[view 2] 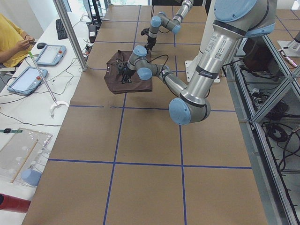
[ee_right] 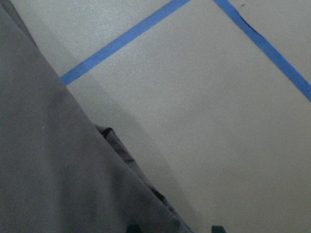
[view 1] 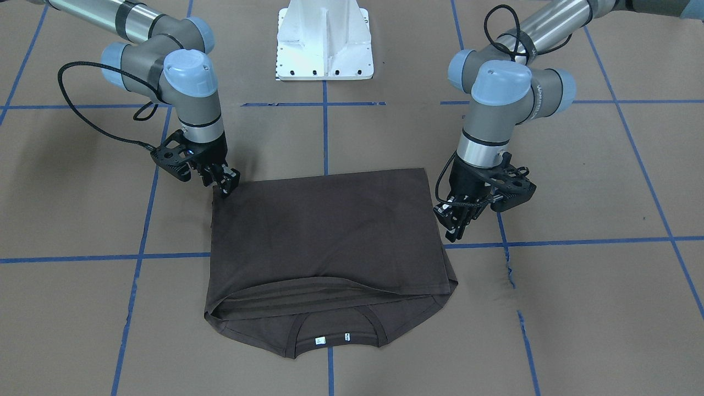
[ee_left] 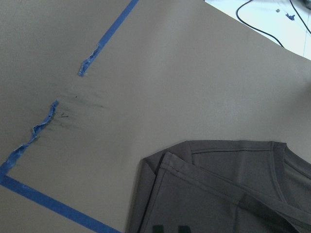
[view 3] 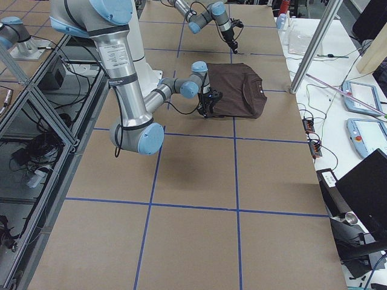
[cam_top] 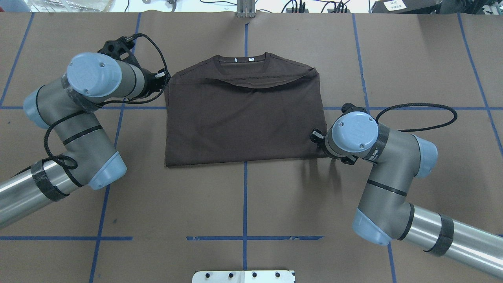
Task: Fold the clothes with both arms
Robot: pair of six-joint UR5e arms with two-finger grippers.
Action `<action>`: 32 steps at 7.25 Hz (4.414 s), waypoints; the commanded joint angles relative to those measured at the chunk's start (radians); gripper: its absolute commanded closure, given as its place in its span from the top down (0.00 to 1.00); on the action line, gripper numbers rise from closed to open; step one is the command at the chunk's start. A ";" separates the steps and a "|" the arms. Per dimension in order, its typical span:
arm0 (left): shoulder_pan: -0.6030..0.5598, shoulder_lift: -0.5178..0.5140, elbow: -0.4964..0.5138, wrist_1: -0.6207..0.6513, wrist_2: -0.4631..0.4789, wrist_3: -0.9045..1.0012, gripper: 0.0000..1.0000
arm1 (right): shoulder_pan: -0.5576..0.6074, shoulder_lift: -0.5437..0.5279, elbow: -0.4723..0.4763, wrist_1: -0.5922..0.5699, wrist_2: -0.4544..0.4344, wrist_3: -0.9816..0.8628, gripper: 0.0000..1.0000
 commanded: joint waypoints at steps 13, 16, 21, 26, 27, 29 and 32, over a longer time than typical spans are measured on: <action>0.028 -0.003 -0.126 0.045 -0.135 -0.034 0.33 | -0.517 -0.006 0.616 -0.678 0.134 0.078 0.99; 0.138 0.081 -0.320 0.057 -0.225 -0.040 0.59 | -0.440 -0.024 0.621 -0.673 0.082 0.176 1.00; 0.406 0.149 -0.304 0.060 -0.143 -0.239 0.97 | 0.016 0.074 0.439 -0.490 0.093 -0.084 1.00; 0.411 0.146 -0.232 0.060 -0.098 -0.227 0.74 | 0.030 0.068 0.363 -0.396 0.094 -0.121 1.00; 0.411 0.147 -0.229 0.060 -0.096 -0.227 0.72 | 0.030 0.068 0.363 -0.396 0.094 -0.121 1.00; 0.411 0.149 -0.221 0.061 -0.096 -0.226 0.70 | 0.030 0.069 0.357 -0.396 0.093 -0.121 1.00; 0.407 0.150 -0.223 0.083 -0.095 -0.227 0.31 | 0.029 0.074 0.357 -0.396 0.093 -0.115 1.00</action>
